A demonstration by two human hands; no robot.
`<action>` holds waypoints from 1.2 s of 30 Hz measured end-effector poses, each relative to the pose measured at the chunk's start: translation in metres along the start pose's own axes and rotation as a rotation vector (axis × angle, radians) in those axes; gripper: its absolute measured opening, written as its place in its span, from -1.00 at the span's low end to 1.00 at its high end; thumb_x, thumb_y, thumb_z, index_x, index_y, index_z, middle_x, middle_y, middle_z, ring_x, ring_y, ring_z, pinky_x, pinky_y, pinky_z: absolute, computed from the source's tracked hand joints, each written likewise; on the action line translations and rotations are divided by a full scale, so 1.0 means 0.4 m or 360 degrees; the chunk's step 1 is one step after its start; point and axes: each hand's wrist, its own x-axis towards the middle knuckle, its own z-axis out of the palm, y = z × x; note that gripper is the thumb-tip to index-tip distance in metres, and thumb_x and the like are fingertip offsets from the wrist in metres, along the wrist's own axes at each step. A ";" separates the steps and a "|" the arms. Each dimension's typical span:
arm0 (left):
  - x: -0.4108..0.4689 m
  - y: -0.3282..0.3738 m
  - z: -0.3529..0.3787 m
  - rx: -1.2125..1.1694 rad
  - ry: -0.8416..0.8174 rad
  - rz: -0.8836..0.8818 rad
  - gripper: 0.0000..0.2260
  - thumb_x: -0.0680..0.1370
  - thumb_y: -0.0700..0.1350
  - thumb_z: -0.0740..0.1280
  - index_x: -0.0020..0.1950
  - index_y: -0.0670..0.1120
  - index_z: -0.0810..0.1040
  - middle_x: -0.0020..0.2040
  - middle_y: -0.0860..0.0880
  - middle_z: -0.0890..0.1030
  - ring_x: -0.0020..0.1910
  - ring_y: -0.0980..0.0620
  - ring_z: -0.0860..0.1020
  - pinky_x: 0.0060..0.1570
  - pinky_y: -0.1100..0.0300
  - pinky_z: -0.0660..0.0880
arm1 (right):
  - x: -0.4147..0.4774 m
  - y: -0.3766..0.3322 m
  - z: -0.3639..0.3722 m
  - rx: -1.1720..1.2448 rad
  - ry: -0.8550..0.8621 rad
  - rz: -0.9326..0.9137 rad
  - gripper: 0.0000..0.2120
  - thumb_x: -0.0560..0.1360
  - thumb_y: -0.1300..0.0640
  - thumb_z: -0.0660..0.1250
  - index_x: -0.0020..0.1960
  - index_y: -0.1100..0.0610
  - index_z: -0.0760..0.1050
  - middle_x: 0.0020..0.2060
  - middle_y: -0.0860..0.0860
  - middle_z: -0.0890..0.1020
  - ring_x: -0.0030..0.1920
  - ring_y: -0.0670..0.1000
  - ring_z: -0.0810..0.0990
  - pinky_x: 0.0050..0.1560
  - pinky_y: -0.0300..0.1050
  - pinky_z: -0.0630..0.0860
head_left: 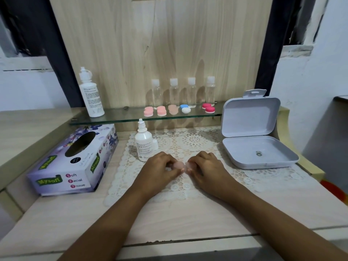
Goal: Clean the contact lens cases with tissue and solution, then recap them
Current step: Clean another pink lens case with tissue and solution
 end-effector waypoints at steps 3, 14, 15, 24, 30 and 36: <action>-0.003 -0.006 0.009 0.0061 -0.0057 0.0003 -0.68 0.45 0.10 0.39 0.12 -0.04 0.54 0.01 0.07 0.53 0.02 0.14 0.48 0.02 0.34 0.40 | -0.002 0.002 -0.002 0.0001 -0.0002 0.0000 -0.80 0.53 0.00 0.24 0.08 0.05 0.50 0.01 -0.02 0.48 0.03 0.03 0.38 0.03 -0.02 0.39; -0.003 -0.012 0.003 -0.0164 -0.0103 0.0112 -0.72 0.50 -0.04 0.37 0.20 -0.05 0.58 0.02 0.16 0.52 0.08 0.18 0.51 0.18 0.17 0.46 | 0.003 0.016 0.010 0.0031 0.0005 -0.0015 -0.68 0.44 -0.11 0.10 0.05 0.00 0.50 -0.05 -0.08 0.47 0.00 0.03 0.43 0.06 0.05 0.40; -0.003 -0.012 0.002 -0.0145 -0.0092 0.0107 -0.70 0.49 -0.01 0.38 0.20 -0.04 0.57 0.02 0.15 0.51 0.06 0.21 0.50 0.17 0.23 0.45 | 0.003 0.016 0.010 0.0031 0.0001 -0.0014 -0.68 0.44 -0.11 0.10 0.05 0.00 0.50 -0.05 -0.08 0.47 0.00 0.03 0.43 0.06 0.05 0.41; -0.009 -0.008 -0.002 -0.0190 -0.0186 0.0136 -0.67 0.48 -0.07 0.29 0.25 0.02 0.54 0.09 0.20 0.54 0.11 0.22 0.51 0.21 0.24 0.43 | 0.002 0.015 0.008 0.0013 -0.0020 -0.0010 -0.66 0.44 -0.11 0.09 0.07 0.00 0.50 -0.02 -0.07 0.47 0.02 0.04 0.43 0.08 0.06 0.40; -0.007 0.000 -0.004 -0.0186 -0.0032 0.0123 -0.74 0.48 -0.03 0.40 0.16 0.00 0.56 -0.01 0.12 0.52 -0.01 0.25 0.50 0.04 0.40 0.41 | 0.003 0.013 0.010 0.0028 -0.0021 -0.0002 -0.61 0.42 -0.17 0.05 0.05 -0.02 0.50 -0.03 -0.08 0.47 0.01 0.03 0.43 0.07 0.05 0.41; 0.009 0.004 -0.004 -0.0295 0.0046 0.0009 -0.75 0.53 -0.09 0.33 0.21 0.01 0.52 0.10 0.12 0.54 0.04 0.22 0.51 -0.02 0.53 0.35 | -0.001 0.011 0.002 0.0035 -0.0026 -0.0011 -0.61 0.42 -0.17 0.03 0.06 -0.02 0.50 -0.09 -0.12 0.41 -0.03 0.02 0.40 0.06 0.04 0.41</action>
